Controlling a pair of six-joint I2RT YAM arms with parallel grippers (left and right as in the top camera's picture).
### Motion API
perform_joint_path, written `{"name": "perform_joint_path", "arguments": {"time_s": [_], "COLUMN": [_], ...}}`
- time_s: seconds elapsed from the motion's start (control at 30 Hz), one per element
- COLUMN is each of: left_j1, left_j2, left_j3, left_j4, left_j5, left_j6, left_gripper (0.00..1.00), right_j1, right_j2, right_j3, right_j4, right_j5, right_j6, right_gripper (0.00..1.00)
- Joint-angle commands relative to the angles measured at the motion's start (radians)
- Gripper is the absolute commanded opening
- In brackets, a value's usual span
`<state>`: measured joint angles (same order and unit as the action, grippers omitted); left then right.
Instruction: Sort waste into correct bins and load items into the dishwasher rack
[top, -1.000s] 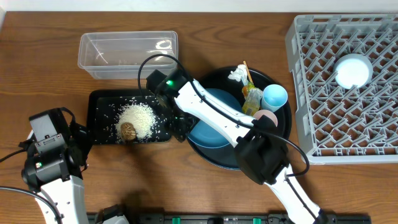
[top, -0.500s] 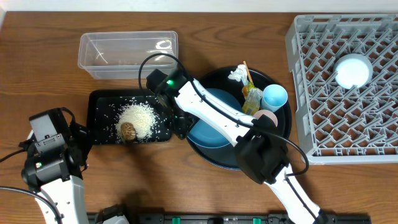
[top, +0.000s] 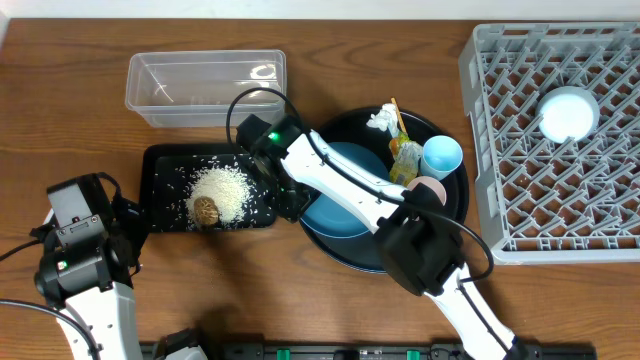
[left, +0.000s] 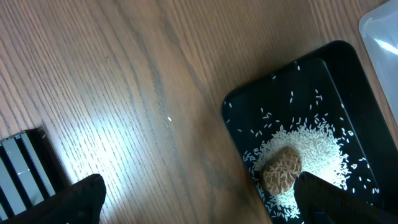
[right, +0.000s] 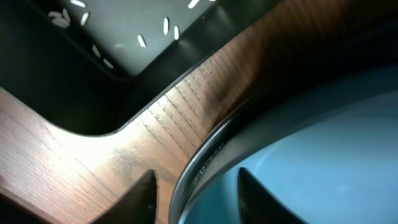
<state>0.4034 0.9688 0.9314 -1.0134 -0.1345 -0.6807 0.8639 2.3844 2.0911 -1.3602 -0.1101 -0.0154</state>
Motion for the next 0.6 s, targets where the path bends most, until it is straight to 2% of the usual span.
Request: {"name": "perform_joint_path", "arguments": {"time_s": [0.0, 0.3, 0.47, 0.57], "left_j1": [0.004, 0.004, 0.004, 0.004], "left_j2": [0.004, 0.004, 0.005, 0.005], "left_j3": [0.0, 0.0, 0.0, 0.0], "left_j4": [0.0, 0.001, 0.002, 0.001], "left_j5": [-0.008, -0.008, -0.008, -0.008], "left_j6": [-0.006, -0.006, -0.006, -0.006], "left_gripper": [0.98, 0.98, 0.98, 0.98], "right_j1": [0.016, 0.016, 0.016, 0.013], "right_j2": [0.023, 0.023, 0.022, 0.016], "right_j3": [-0.005, -0.005, -0.004, -0.004], "right_j4": [0.002, -0.018, -0.031, -0.035], "right_j5": [0.006, 0.008, 0.003, 0.003], "right_j6": [0.023, 0.045, 0.049, 0.068], "right_gripper": [0.27, 0.13, 0.01, 0.01]}}
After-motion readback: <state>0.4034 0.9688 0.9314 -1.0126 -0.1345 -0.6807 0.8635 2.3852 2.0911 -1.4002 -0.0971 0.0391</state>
